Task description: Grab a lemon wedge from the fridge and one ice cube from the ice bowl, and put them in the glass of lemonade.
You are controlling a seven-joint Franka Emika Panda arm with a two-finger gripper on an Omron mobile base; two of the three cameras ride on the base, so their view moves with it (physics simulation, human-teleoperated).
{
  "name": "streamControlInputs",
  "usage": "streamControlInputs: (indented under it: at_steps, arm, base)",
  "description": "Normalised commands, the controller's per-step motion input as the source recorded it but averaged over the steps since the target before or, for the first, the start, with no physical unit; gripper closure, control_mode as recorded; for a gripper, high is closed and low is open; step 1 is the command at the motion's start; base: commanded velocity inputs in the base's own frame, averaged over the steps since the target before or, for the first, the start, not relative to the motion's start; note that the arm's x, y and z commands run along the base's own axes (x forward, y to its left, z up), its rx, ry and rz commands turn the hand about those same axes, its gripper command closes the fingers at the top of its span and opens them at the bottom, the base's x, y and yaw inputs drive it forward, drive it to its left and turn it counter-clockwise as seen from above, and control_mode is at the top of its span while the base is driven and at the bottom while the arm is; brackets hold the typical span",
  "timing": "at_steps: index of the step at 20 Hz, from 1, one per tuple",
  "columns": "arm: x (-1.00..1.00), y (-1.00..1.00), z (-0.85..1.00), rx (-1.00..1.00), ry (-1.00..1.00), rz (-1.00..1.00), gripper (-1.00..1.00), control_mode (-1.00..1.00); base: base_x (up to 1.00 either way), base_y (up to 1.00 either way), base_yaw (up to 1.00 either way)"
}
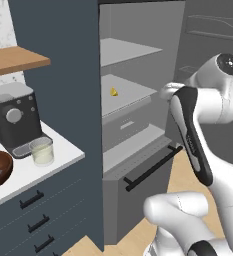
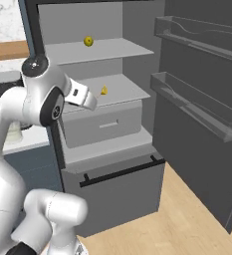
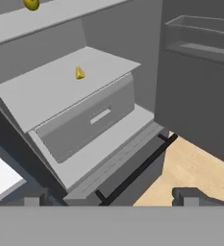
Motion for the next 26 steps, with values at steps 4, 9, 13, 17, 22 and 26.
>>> streamControlInputs:
  at_steps: [4, 9, 13, 17, 22, 26]
  arm:
    - [-0.01, 0.00, -0.02, 0.00, 0.00, 0.00, -1.00, -1.00]
    - [0.00, -0.30, -0.23, 0.00, 0.00, 0.00, -1.00, -1.00]
    - [0.01, -0.11, -0.04, 0.00, 0.00, 0.00, -1.00, 1.00]
    - [0.00, 0.00, 0.00, 0.00, 0.00, 0.00, -1.00, 1.00]
    - [0.00, 0.00, 0.00, 0.00, 0.00, 0.00, -1.00, 1.00]
    - [0.00, 0.00, 0.00, 0.00, 0.00, 0.00, -1.00, 1.00]
  base:
    - [0.00, 0.00, 0.00]
    - [0.00, 0.00, 0.00]
    - [0.16, -0.44, 0.09]
    - [0.47, -0.98, 0.38]
    - [0.09, -0.62, 0.54]
    - [0.06, -0.20, 0.53]
